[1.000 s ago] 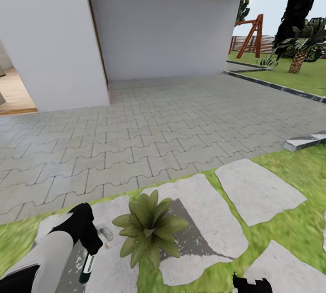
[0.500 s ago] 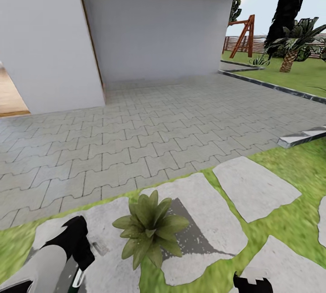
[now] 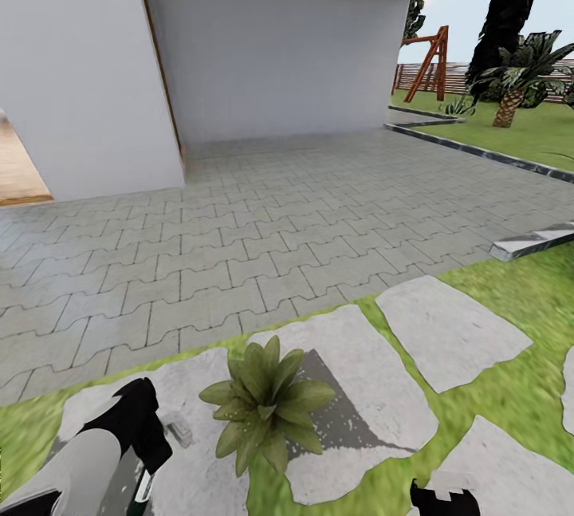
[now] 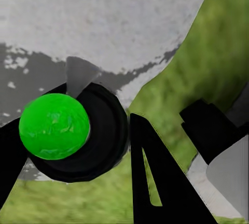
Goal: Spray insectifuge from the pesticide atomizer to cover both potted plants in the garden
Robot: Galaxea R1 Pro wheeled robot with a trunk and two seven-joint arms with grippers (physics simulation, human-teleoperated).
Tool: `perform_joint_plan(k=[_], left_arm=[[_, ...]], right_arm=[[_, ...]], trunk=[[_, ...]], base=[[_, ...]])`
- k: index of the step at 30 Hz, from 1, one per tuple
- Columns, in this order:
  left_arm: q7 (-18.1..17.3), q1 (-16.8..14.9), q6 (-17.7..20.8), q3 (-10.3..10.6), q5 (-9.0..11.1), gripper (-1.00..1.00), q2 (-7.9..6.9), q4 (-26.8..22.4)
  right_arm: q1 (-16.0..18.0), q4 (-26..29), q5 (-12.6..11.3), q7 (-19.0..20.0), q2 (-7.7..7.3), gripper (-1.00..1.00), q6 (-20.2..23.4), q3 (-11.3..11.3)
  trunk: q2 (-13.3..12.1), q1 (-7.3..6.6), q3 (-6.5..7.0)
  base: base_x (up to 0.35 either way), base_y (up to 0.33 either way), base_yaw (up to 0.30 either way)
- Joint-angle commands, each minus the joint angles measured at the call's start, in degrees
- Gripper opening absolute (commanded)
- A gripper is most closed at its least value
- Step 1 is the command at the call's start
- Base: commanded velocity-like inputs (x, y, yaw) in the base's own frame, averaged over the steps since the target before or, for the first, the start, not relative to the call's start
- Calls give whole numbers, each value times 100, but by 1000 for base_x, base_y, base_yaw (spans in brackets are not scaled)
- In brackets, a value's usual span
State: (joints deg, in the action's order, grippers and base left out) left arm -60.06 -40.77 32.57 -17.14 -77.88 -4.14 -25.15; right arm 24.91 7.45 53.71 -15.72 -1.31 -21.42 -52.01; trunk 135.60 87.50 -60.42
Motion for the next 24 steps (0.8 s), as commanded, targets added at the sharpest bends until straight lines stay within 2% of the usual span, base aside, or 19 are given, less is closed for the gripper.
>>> perform_joint_plan(k=[1,6,10,12,16,20,21,24], left_arm=[[-8,0,24,-36,-28,-100,-7,-2],[-20,51,-26,-20,-68,-100,-76,5],[-30,61,-46,-40,-22,-100,-358,80],[-31,61,-46,-52,-23,-100,-391,88],[-111,44,-34,-49,-29,-100,-334,65],[-540,-20,-29,-36,-71,-100,-175,-7],[-608,-33,-11,8,-83,-100,-79,-18],[-652,-137,26,225,-112,-100,6,-24]], right_arm=[[5,-13,61,-27,6,100,-20,-40],[5,-15,61,-27,16,100,-20,-37],[5,-16,61,-27,17,100,-20,-37],[5,-16,61,-27,17,100,-20,-37],[5,-16,61,-27,15,100,-20,-37],[5,-16,61,-29,10,100,-20,-37],[5,-16,61,-31,9,100,-20,-37],[5,-16,61,-34,8,100,-20,-38]], trunk=[[2,0,-5],[2,0,-5],[2,0,-5],[2,0,-5],[2,0,-5],[2,0,-5],[2,0,-5],[2,0,-5]], base=[[117,207,0],[35,62,-146],[2,4,-270],[0,0,-99],[0,0,-27],[0,0,-3],[0,0,0],[0,0,0]])
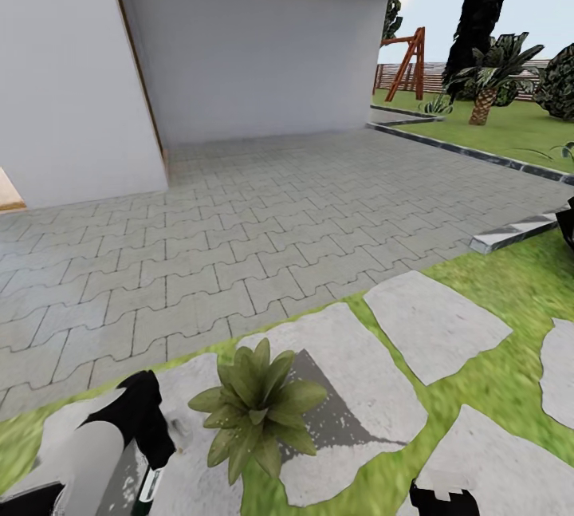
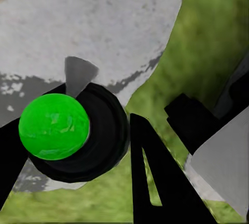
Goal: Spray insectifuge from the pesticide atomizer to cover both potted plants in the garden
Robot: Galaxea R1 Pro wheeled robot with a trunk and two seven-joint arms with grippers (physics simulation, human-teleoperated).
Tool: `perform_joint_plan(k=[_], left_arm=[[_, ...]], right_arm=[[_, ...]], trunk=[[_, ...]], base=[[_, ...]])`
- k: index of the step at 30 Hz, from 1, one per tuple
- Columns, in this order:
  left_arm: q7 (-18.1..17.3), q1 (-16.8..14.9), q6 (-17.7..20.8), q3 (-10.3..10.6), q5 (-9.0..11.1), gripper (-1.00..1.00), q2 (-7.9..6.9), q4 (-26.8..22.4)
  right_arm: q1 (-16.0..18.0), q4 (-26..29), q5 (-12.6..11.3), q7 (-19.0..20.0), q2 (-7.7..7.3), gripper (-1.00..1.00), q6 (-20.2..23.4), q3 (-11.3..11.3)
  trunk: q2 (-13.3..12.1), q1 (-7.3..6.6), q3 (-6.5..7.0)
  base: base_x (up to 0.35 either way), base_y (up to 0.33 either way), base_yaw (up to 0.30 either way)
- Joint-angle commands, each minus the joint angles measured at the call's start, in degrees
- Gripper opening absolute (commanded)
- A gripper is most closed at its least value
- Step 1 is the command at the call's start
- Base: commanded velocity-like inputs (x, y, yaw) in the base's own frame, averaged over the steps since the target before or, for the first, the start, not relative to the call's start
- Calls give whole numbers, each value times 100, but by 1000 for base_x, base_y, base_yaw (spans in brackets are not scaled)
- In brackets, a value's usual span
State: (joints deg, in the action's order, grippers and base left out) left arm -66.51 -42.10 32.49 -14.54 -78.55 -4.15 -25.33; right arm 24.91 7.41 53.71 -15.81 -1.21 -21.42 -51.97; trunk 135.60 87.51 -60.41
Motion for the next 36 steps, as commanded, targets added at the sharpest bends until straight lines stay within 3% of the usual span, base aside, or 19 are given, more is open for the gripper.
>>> perform_joint_plan(k=[1,6,16,21,31,35,36], left_arm=[[-17,-47,51,38,-49,-100,17,-6],[-20,-130,57,120,-61,-100,19,-7],[-24,-149,56,135,-116,-100,-88,-327],[-21,-134,56,135,-273,-100,-186,-332],[43,-55,55,152,-292,-100,-218,-332],[182,-53,55,147,-353,-100,-327,-332],[356,-47,55,145,-377,-100,-366,-332]], right_arm=[[5,-11,61,-27,-2,100,-21,-46],[5,-11,61,-22,-2,100,-21,-44],[5,-11,61,-25,-2,100,-21,-48],[5,-11,61,-20,-5,100,-21,-41],[5,-6,69,-19,-11,100,-21,-43],[5,-10,69,-19,-11,100,-21,-42],[5,-11,69,-19,-11,100,-21,-41]], trunk=[[2,-1,-5],[2,-1,-5],[2,-1,-5],[2,-1,-5],[2,-1,-5],[2,-1,-5],[2,-1,-5]], base=[[0,0,0],[0,0,-33],[37,74,-267],[0,1,-42],[-25,114,-1],[-1,3,0],[0,0,0]])
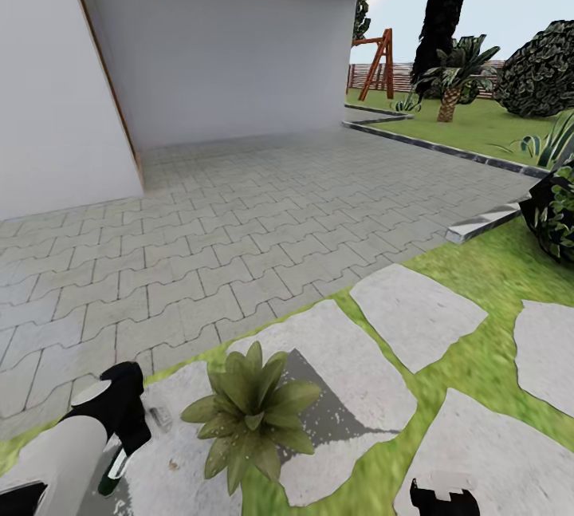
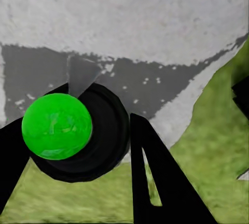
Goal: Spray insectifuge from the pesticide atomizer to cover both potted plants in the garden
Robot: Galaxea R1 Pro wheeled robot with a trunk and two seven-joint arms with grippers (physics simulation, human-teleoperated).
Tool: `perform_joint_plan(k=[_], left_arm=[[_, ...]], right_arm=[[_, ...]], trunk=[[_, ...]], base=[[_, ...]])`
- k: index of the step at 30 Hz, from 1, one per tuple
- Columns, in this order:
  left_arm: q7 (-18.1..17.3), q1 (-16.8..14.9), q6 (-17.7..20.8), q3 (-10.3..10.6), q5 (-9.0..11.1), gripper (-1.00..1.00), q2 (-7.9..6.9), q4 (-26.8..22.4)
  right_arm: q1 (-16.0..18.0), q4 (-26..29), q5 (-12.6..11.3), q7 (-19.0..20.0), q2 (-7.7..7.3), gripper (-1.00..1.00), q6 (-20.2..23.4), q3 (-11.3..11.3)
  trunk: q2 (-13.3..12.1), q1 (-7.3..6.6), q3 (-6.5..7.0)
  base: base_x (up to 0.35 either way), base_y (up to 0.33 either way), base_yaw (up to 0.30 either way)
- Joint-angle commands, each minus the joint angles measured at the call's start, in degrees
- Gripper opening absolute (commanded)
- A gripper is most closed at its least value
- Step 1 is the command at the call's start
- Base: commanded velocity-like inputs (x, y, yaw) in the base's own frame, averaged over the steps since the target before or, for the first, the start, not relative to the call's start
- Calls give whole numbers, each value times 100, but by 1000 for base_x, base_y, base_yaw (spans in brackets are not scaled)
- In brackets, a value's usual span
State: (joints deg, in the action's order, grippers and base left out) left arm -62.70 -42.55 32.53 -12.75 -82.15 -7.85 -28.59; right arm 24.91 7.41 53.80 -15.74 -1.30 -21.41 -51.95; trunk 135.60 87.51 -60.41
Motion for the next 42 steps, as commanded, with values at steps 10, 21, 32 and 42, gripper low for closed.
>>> perform_joint_plan(k=[10,21,32,42], left_arm=[[717,1,53,-94,-20,-100,24,92],[752,528,34,-119,37,-100,-49,97],[743,519,58,-297,59,-100,-56,-354],[692,589,371,-308,67,-100,79,-1374]], right_arm=[[5,-11,60,-26,-1,100,-21,-44],[5,-11,57,-26,7,100,-21,-43],[5,-11,52,-26,24,100,-21,-43],[5,-11,52,-26,25,100,-21,-43]], trunk=[[2,-1,-5],[2,-1,-5],[2,-1,-52],[2,-1,-82]], base=[[62,63,0],[28,28,0],[0,0,63],[0,0,44]])
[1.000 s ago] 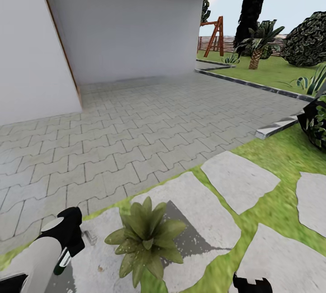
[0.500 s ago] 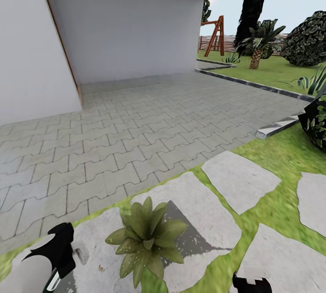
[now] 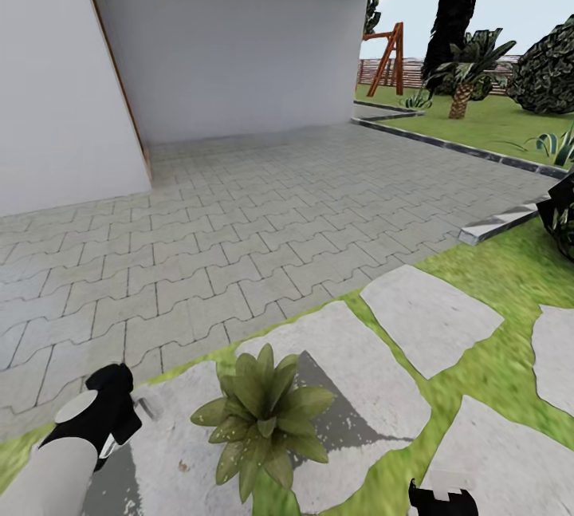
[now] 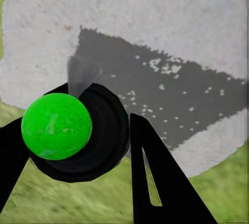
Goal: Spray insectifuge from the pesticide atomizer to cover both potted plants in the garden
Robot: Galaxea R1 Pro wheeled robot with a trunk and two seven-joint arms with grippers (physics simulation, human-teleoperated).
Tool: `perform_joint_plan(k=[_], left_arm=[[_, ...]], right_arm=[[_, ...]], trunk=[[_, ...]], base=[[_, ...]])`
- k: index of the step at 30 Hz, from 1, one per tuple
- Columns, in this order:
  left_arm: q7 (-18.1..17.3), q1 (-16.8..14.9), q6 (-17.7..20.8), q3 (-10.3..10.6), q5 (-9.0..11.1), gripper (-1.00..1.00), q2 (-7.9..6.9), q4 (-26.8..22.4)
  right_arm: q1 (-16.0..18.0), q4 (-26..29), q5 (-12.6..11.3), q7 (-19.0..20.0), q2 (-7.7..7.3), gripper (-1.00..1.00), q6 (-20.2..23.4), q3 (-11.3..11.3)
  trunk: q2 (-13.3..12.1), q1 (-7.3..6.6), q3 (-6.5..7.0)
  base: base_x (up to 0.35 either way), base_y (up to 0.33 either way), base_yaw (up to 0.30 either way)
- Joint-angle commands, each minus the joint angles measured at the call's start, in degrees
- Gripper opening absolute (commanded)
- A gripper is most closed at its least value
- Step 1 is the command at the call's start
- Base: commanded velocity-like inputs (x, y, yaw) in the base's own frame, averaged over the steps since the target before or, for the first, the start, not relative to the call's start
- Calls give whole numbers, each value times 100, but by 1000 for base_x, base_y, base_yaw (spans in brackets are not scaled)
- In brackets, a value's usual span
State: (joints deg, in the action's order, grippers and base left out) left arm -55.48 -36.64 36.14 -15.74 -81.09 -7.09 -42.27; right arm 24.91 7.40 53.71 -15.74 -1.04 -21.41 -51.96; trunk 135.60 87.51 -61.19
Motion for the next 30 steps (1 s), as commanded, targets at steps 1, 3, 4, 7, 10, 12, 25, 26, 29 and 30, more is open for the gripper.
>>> perform_joint_plan(k=[1,3,4,7,10,12,25,26,29,30], left_arm=[[-28,7,12,-6,-39,-100,12,1],[-40,21,9,-8,-34,-100,31,46],[-47,22,8,-8,-30,-100,35,66],[-179,24,-10,-10,99,-100,29,136],[-946,25,-62,66,205,-100,19,150],[-1230,22,-73,80,206,-100,7,149],[-1846,25,-63,76,207,-100,22,157],[-1850,25,-61,74,207,-100,22,157],[-1876,25,-53,79,204,-100,26,152],[-1877,25,-47,79,202,-100,25,151]], right_arm=[[5,-11,60,-26,-2,100,-21,-43],[5,-11,60,-26,-2,100,-21,-43],[5,-11,60,-26,-2,100,-21,-43],[5,-11,60,-26,2,100,-21,-43],[5,-11,60,-30,4,100,-21,-43],[5,-11,60,-33,11,100,-21,-43],[5,-11,52,-34,25,100,-21,-43],[5,-11,52,-34,25,100,-21,-43],[5,-4,52,-34,18,100,-21,-50],[5,-3,52,-34,17,100,-21,-51]], trunk=[[2,-1,-5],[2,-1,-5],[2,-1,-5],[2,-1,-5],[2,-1,-7],[2,-1,-11],[2,-1,-60],[2,-1,-63],[2,-1,-75],[2,-1,-79]], base=[[0,0,1],[0,0,0],[0,0,0],[42,-149,0],[15,-252,40],[3,-268,160],[23,-236,246],[175,-236,250],[88,-258,250],[20,-272,250]])
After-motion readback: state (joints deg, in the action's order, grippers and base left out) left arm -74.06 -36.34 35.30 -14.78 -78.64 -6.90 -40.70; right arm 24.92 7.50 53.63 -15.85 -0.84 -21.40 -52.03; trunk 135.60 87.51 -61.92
